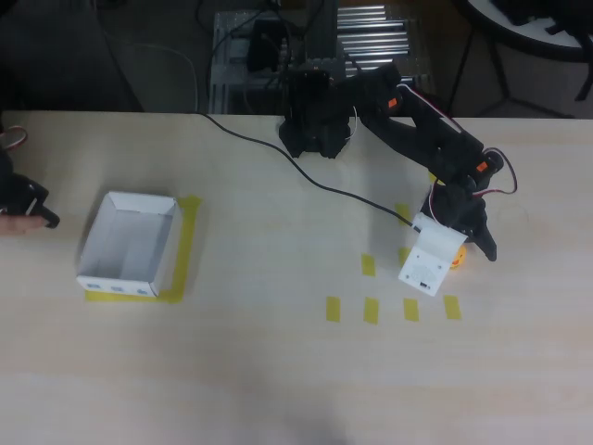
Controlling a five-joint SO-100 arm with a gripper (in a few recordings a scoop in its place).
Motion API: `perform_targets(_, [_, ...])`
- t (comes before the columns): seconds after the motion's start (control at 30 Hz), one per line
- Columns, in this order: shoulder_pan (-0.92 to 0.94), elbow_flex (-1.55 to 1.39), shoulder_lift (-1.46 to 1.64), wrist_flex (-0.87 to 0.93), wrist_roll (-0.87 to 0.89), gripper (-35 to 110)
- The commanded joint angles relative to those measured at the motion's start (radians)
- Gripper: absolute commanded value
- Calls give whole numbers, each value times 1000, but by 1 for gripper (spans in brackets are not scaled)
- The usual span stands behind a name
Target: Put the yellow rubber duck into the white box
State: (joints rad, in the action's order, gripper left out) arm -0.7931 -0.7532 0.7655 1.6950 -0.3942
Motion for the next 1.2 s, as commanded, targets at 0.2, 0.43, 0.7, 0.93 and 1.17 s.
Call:
perform_targets(0.2, [-5,153,-9,25,-18,54])
perform_targets(0.43, [-5,166,-35,21,-23,52])
perform_targets(0.7, [-9,172,-64,-3,5,8])
perform_targets(0.93, [3,204,-67,-40,71,0])
perform_targets(1.17, [21,354,-23,0,135,0])
